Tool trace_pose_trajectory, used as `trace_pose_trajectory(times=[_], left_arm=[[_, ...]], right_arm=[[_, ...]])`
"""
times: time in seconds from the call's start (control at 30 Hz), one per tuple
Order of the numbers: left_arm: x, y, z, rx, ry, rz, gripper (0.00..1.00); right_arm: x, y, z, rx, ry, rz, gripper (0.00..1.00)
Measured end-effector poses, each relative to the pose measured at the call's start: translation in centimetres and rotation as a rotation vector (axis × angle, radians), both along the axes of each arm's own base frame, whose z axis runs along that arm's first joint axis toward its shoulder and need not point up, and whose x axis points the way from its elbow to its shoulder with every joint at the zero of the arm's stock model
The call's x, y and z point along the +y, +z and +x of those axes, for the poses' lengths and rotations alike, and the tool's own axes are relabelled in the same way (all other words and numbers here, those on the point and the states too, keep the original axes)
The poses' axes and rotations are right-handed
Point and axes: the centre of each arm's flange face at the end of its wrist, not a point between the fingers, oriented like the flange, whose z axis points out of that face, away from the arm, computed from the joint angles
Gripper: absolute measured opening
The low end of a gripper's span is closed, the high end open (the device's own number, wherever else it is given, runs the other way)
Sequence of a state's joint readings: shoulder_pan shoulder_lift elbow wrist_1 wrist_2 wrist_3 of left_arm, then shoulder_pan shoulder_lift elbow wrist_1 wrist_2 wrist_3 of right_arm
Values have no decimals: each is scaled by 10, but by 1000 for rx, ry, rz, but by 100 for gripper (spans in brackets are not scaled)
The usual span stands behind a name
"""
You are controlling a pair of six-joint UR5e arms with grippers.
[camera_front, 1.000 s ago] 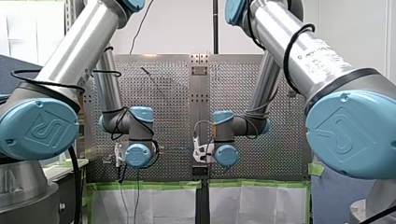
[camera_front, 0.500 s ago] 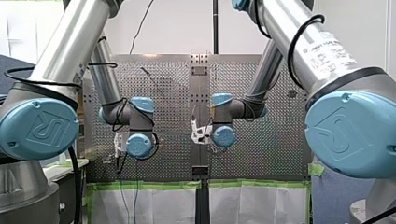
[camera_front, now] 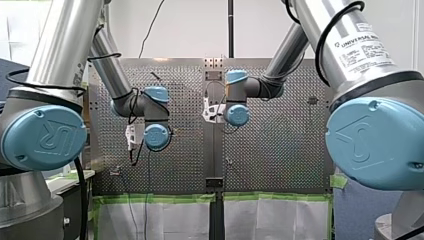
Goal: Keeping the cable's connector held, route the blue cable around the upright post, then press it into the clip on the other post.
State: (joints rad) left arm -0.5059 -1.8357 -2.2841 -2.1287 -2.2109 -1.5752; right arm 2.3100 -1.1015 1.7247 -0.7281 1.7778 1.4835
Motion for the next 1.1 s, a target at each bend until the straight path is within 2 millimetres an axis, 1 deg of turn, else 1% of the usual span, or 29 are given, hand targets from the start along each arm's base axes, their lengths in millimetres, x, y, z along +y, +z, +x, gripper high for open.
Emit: trace_pose_trajectory(times=[0.13,0.4,0.53,0.63,0.73,1.1], left_arm=[[0,20,12,-28,19,-25,0],[4,66,32,-93,80,-99,0],[8,88,42,-125,113,-139,0],[13,107,48,-150,141,-158,0],[17,129,54,-176,159,-171,0],[32,203,68,-261,203,-209,0]], right_arm=[[2,23,-2,-6,2,-7,0],[10,55,-8,-15,15,-7,0],[13,78,-7,-37,42,-13,0],[14,98,-7,-53,56,-24,0],[15,114,-5,-58,64,-30,0],[10,150,5,-58,94,-34,0]])
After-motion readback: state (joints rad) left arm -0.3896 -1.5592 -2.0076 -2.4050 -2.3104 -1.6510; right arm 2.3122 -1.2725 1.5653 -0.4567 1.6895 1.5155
